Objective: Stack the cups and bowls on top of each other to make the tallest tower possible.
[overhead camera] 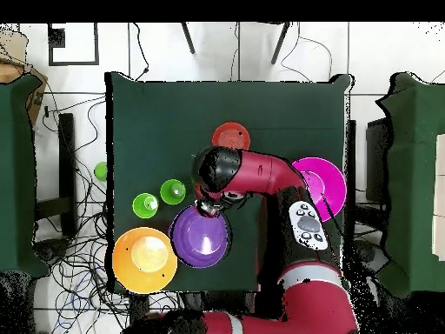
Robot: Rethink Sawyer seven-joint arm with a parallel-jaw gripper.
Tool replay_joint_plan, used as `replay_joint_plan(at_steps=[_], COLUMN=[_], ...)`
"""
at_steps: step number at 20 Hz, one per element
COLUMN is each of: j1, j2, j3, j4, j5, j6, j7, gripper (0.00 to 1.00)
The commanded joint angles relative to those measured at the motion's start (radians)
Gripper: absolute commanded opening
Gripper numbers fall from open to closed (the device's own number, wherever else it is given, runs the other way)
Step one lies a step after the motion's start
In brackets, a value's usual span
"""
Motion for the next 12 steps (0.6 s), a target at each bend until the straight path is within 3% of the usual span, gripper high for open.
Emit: replay_joint_plan(at_steps=[1, 6, 12], j1=[-0.029, -0.048, -0.068], j2=[0.117, 0.195, 0.229], j3=[0.067, 0.093, 0.12], j4=[-0.193, -0.351, -0.409], j5=[-0.003, -0.023, -0.009], j6=[0.129, 0.267, 0.33], j7=[0.127, 0.059, 0.054], gripper=[0.0, 0.0, 0.0])
